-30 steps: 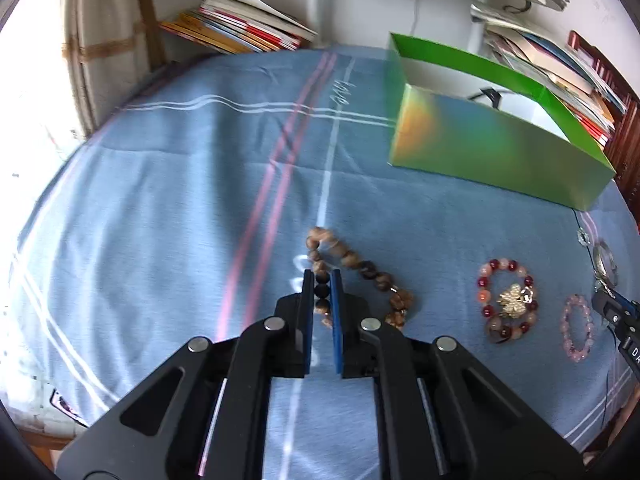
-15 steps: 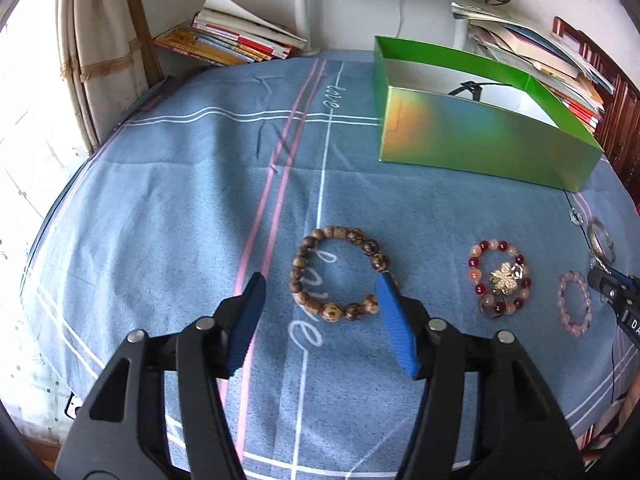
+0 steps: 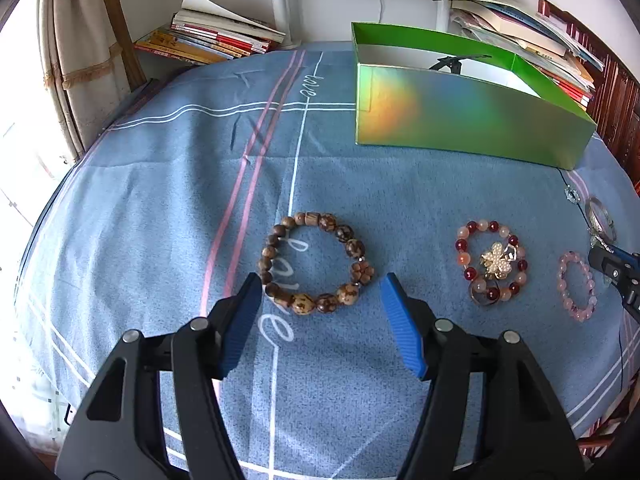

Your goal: Organize jewelry

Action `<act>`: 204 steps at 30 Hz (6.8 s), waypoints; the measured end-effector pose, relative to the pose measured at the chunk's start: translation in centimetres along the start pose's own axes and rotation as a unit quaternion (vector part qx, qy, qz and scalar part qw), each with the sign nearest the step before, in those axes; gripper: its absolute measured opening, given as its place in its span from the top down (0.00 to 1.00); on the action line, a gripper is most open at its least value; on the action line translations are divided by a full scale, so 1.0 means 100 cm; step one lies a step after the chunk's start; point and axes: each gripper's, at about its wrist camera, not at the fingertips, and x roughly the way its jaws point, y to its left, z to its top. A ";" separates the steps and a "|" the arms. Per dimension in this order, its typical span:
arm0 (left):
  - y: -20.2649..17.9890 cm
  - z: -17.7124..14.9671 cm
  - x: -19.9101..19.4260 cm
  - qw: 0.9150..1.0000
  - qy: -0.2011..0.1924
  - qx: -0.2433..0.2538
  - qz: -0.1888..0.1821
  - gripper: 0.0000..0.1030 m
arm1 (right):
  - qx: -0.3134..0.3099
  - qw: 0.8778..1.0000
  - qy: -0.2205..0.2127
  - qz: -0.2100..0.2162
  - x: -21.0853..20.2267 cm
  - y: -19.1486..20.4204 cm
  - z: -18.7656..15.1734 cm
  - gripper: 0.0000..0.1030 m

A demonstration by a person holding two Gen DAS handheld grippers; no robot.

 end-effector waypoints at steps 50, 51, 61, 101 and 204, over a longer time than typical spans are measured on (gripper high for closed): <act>0.012 0.000 0.008 1.000 0.003 -0.005 -0.004 0.24 | -0.007 1.000 0.000 -0.013 0.002 0.007 0.003 0.84; 0.014 0.000 0.009 1.000 0.003 -0.007 -0.003 0.24 | -0.007 1.000 0.000 -0.013 0.002 0.007 0.003 0.84; 0.019 0.003 0.013 0.999 0.003 -0.015 -0.036 0.34 | -0.006 1.000 -0.003 -0.008 0.001 0.005 0.000 0.84; 0.016 0.001 0.009 0.998 -0.004 -0.004 -0.057 0.92 | -0.005 1.000 -0.006 -0.004 0.000 0.004 -0.002 0.82; 0.011 0.019 -0.034 0.994 -0.044 0.000 -0.098 0.92 | -0.021 0.998 -0.046 0.039 -0.044 -0.001 0.013 0.92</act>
